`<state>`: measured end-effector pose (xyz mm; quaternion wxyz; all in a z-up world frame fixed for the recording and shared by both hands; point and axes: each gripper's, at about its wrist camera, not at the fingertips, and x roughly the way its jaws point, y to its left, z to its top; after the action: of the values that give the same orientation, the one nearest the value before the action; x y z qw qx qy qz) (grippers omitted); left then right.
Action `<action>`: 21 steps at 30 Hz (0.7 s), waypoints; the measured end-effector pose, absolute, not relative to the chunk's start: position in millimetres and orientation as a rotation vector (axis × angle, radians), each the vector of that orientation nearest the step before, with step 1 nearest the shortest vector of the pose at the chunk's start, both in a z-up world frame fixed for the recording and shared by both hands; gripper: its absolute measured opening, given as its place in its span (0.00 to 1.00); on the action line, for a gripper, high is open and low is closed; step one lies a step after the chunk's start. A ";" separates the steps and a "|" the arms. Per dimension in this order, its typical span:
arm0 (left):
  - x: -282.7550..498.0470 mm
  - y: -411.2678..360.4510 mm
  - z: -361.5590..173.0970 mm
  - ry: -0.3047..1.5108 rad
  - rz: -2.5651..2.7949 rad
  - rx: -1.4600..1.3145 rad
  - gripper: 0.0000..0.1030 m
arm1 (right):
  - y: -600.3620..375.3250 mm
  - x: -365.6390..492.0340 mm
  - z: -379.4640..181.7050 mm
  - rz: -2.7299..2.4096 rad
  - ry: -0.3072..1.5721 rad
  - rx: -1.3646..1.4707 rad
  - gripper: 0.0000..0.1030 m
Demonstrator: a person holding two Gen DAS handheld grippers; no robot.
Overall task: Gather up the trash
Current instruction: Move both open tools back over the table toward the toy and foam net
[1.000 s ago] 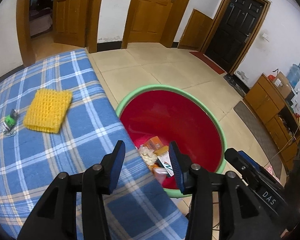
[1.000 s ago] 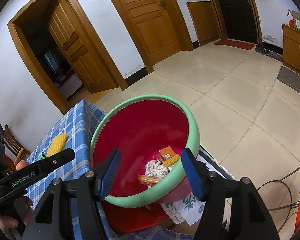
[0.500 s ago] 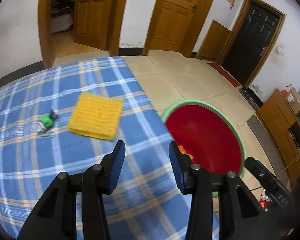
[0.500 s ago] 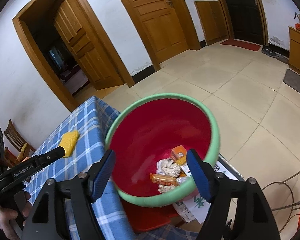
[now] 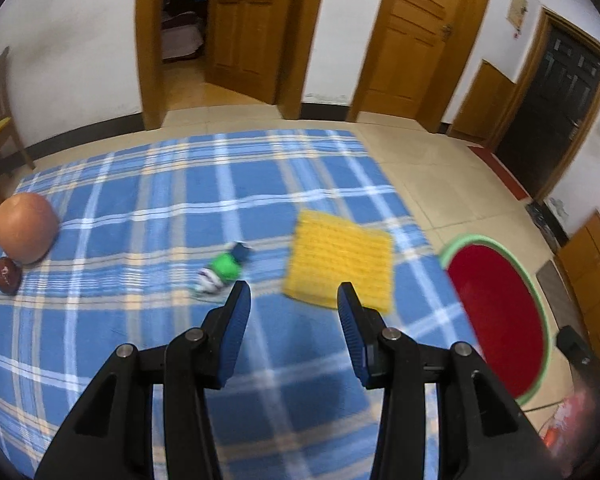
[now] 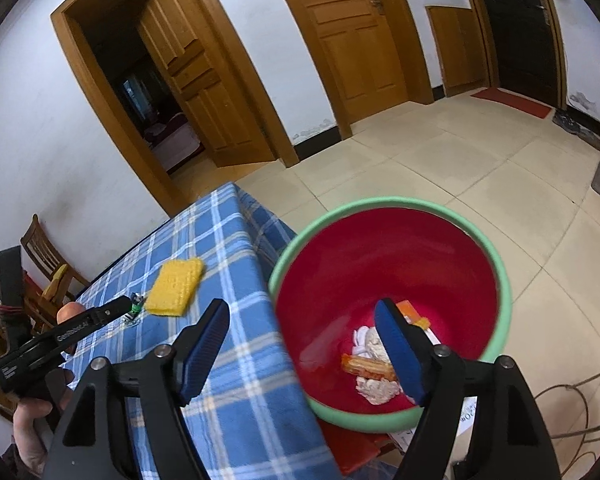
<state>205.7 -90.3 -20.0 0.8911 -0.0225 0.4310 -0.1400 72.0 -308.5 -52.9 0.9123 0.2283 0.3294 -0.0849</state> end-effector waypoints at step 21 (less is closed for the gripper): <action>244.9 -60.2 -59.7 0.929 -0.206 -0.059 0.40 | -252.6 150.6 -58.1 -0.069 0.776 0.389 0.80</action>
<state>244.9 -60.2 -59.7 0.8886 -0.0284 0.4470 -0.0991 150.6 -252.6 -58.1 0.9066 0.1886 0.3760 -0.0335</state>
